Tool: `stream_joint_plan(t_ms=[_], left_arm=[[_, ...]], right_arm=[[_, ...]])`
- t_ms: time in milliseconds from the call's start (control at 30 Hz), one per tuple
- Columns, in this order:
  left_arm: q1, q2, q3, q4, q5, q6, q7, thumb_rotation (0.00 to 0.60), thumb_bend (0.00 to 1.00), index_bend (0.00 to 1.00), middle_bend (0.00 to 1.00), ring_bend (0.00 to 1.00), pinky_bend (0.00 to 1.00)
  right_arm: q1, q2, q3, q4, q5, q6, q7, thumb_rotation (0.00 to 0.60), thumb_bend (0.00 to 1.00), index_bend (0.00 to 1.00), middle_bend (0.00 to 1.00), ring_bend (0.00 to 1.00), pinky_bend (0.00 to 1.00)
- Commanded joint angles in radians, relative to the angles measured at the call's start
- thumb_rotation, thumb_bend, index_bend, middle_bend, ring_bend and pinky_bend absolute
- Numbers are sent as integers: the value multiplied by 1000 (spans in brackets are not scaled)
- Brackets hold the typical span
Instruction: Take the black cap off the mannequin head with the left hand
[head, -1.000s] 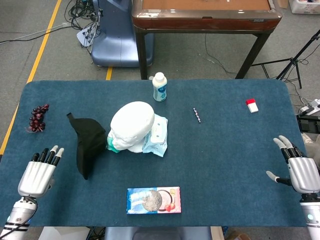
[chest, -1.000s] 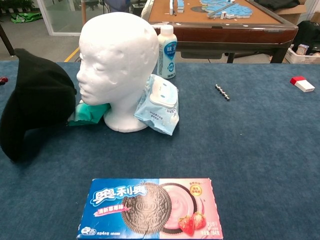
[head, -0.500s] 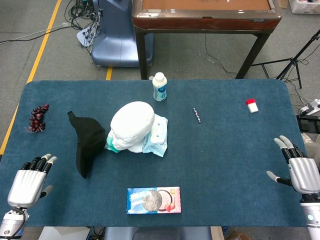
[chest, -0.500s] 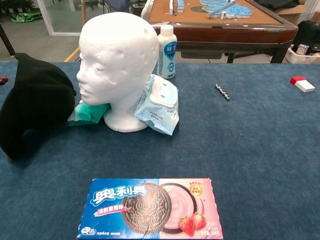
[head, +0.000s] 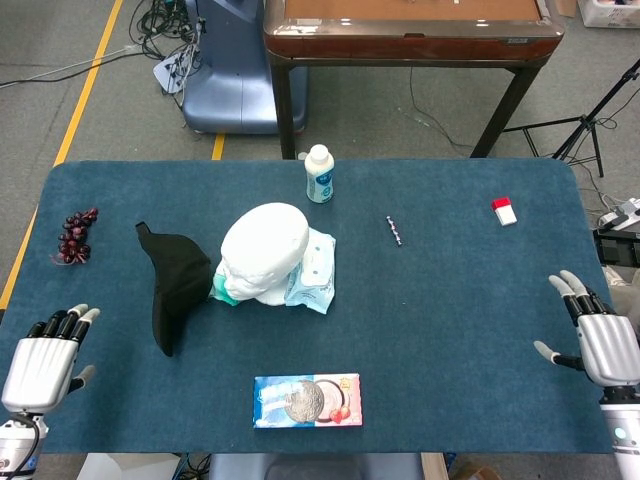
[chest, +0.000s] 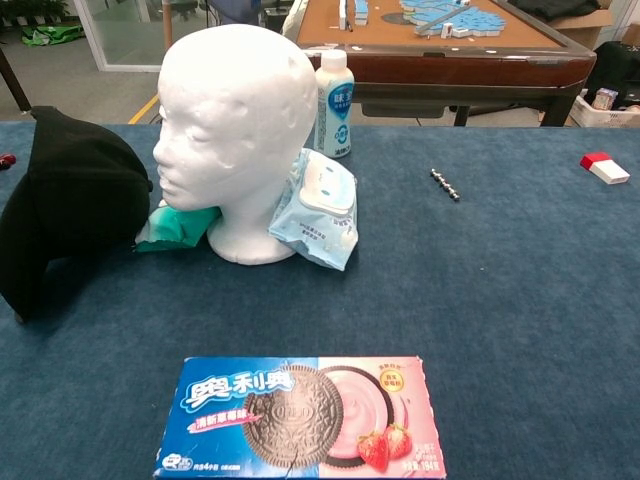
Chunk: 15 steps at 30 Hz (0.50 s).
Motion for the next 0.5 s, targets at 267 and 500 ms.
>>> stream_joint_plan(t_ms=[267, 500], left_arm=[[-19, -31, -20, 52, 62, -15, 37, 600, 105, 154, 282, 271, 443], [-60, -46, -34, 56, 64, -91, 149, 600, 267, 100, 499, 415, 517]], right_arm=[[1, 2, 2, 0, 4, -3, 5, 600, 82, 87, 109, 170, 383], [0, 7, 4, 1, 7, -3, 19, 600, 82, 87, 110, 170, 384]])
